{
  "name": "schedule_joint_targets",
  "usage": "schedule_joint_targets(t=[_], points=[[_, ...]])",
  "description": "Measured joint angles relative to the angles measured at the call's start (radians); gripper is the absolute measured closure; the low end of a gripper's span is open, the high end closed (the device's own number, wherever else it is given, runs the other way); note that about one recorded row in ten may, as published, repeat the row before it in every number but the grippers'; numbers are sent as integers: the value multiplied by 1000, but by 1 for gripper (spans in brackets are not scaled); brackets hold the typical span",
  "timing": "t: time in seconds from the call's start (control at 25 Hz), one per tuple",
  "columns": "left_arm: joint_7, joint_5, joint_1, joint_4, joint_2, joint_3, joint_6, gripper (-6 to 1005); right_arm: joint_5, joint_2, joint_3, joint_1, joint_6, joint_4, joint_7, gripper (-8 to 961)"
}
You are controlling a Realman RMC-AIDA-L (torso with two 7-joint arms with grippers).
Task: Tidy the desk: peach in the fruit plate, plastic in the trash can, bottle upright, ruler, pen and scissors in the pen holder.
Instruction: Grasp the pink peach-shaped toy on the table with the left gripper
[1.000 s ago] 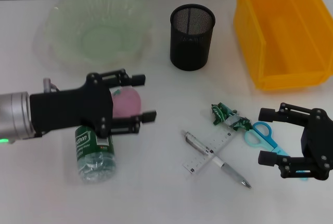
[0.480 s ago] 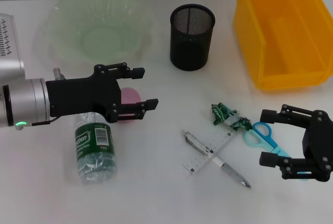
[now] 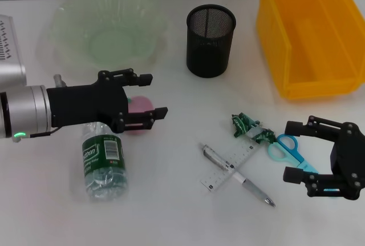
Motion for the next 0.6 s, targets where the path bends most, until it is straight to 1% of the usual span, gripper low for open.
schedule_joint_targets(t=[0.08, 0.12, 0.32, 0.6], points=[[-15, 6, 1, 4, -1, 11, -47, 234, 0, 0, -1, 0, 6, 5, -1, 119], [-39, 10, 1, 5, -1, 37, -90, 237, 0, -1, -3, 2, 7, 11, -1, 119], [-106, 30, -3, 12, 2, 129, -199, 254, 0, -1, -1, 1, 8, 12, -1, 119], [-164, 85, 2, 32, -2, 176, -284, 276, 0, -1, -1, 1, 9, 12, -2, 119]])
